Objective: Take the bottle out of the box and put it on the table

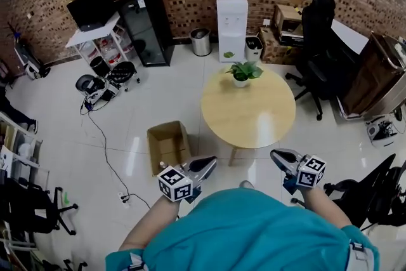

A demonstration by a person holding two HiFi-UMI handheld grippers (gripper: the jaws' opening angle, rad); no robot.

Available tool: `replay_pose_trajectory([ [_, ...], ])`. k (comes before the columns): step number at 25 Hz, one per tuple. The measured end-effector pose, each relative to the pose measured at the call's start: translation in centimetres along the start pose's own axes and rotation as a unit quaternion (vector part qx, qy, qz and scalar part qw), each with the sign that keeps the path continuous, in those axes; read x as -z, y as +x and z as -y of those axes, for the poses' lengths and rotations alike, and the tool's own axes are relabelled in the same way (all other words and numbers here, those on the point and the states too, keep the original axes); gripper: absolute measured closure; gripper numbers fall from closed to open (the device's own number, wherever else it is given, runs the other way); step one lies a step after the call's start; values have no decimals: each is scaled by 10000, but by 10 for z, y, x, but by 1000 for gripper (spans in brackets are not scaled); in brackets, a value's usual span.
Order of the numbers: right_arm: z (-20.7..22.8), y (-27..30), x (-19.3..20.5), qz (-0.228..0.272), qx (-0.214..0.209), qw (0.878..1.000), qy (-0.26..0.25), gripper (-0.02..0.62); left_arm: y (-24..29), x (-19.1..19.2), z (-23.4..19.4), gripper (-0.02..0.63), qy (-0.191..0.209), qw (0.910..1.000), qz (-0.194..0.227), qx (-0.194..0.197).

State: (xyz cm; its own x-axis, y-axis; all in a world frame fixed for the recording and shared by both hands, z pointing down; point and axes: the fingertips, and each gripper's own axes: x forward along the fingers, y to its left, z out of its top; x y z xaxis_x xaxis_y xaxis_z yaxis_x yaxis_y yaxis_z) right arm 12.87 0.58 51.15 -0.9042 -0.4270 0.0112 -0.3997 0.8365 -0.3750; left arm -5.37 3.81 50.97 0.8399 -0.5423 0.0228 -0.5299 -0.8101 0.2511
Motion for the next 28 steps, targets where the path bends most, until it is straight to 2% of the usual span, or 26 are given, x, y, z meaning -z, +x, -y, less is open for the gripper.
replay_pose_trajectory([
  [3,55,-10,-8,15,-438,9990,-27,594,53,5,-11,604,-1,9992,32,-389],
  [7,117,-21,-4,-220,-1098,9935,-190,594,112,26,-23,604,-161,9954,86,-944],
  [13,174,45,6,-445,-1986,9789,-211,594,118,49,-85,604,-433,9820,163,-1833],
  [16,178,85,25,-572,-2303,9713,-146,594,87,66,-107,603,-481,9730,199,-2249],
  [19,167,133,48,-784,-2580,9629,-129,594,40,79,-136,604,-566,9622,451,-2626],
  [24,114,225,78,-1089,-2889,9506,-322,594,-58,95,-182,604,-640,9489,900,-2957],
  [28,61,314,87,-1293,-2910,9474,-326,594,-146,101,-221,604,-778,9477,808,-2989],
])
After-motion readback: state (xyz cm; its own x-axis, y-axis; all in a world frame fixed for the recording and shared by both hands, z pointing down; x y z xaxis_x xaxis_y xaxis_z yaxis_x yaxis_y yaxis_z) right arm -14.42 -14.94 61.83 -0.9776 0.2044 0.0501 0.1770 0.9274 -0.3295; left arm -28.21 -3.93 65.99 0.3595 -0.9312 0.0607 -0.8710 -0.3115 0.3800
